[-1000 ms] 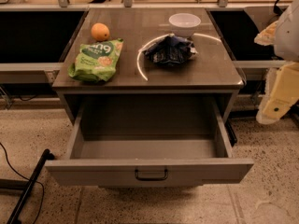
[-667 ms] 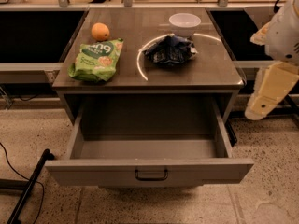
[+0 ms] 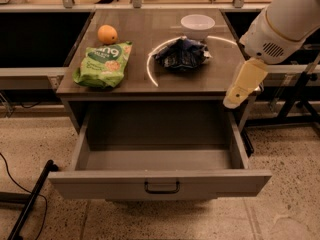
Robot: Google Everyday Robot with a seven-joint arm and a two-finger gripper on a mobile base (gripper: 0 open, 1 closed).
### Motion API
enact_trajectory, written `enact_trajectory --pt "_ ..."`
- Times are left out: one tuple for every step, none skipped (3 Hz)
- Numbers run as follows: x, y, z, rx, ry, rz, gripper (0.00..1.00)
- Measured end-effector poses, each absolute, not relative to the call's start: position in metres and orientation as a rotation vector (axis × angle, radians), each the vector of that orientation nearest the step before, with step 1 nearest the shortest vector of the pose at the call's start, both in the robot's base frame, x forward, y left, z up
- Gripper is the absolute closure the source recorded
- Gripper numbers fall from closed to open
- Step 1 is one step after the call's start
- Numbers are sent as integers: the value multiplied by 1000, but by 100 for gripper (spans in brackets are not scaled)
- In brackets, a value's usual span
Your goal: Place blue chip bag into top drawer
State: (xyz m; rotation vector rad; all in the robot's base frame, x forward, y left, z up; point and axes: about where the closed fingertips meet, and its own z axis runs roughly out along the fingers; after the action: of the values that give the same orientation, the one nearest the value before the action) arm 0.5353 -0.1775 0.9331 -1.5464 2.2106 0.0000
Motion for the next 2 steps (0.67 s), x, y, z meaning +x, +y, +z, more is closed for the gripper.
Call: enact_trajectory --pt "535 -177 933 -1546 2211 0 0" --pt "557 -167 931 -1564 2159 9 0"
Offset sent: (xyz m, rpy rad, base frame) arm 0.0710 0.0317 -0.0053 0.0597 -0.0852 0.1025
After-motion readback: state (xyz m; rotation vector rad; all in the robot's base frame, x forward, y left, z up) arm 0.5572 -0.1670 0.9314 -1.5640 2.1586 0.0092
